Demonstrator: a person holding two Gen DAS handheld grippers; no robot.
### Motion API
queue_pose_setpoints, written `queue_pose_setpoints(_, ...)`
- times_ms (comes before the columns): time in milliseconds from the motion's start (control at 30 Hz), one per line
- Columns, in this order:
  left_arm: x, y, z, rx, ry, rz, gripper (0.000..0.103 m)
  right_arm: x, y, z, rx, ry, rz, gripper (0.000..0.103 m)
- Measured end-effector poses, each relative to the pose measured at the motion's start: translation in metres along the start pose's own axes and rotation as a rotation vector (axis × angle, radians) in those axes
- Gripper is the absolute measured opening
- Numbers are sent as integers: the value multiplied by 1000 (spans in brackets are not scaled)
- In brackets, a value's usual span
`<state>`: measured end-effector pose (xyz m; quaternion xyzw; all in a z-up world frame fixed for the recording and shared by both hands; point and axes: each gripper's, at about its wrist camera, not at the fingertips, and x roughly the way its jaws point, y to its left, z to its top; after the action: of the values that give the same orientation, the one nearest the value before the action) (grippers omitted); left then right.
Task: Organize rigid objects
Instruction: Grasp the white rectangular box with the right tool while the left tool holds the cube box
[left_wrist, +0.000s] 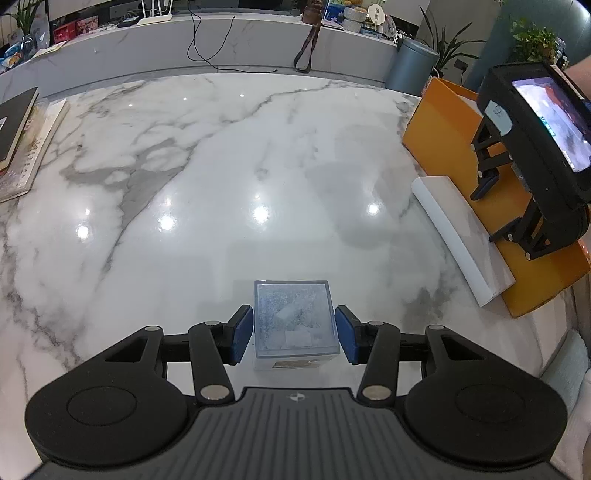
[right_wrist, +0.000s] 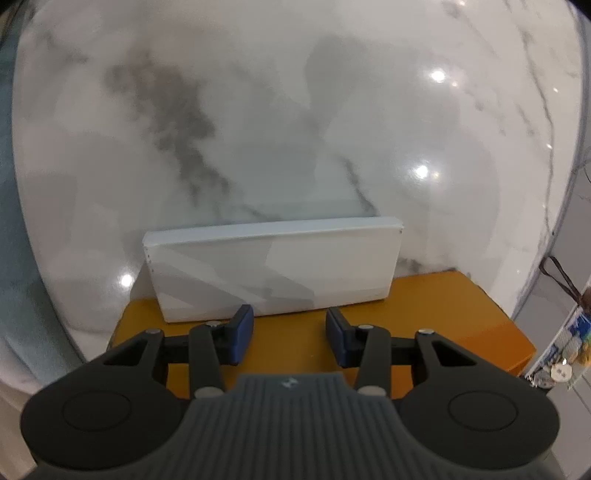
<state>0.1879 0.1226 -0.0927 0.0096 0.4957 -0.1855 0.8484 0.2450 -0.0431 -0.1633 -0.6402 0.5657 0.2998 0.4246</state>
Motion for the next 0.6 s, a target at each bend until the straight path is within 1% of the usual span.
queue_pose_setpoints(133,1,0,2,5,3,-3,55,1,5,9,-76,37,4,43)
queue_pose_setpoints(167,1,0,2,3,4,-4,55,0,7,12,-77,41,8,44)
queue_pose_setpoints(233,2,1,3,-4,4,-6,55,2,-1,14,-25,50,39,43)
queue_pose_setpoints(300,2,2,3,-9,3,-7,55,0,-12,5,38,7,87,43)
queue_pose_setpoints(400,3,1,3,-9,3,-8,55,-4,-19,-15,93,-100,116,44)
queue_pose_setpoints(433,3,1,4,-9,4,-10,55,-6,-24,-20,146,-132,140,43)
queue_pose_setpoints(500,3,0,4,-11,8,-13,55,-6,-32,-29,242,-185,228,36)
queue_pose_setpoints(533,3,0,4,-12,10,-14,55,-6,-33,-33,264,-204,249,36)
queue_pose_setpoints(600,4,-1,5,-17,13,-17,55,-8,-30,-35,263,-215,236,36)
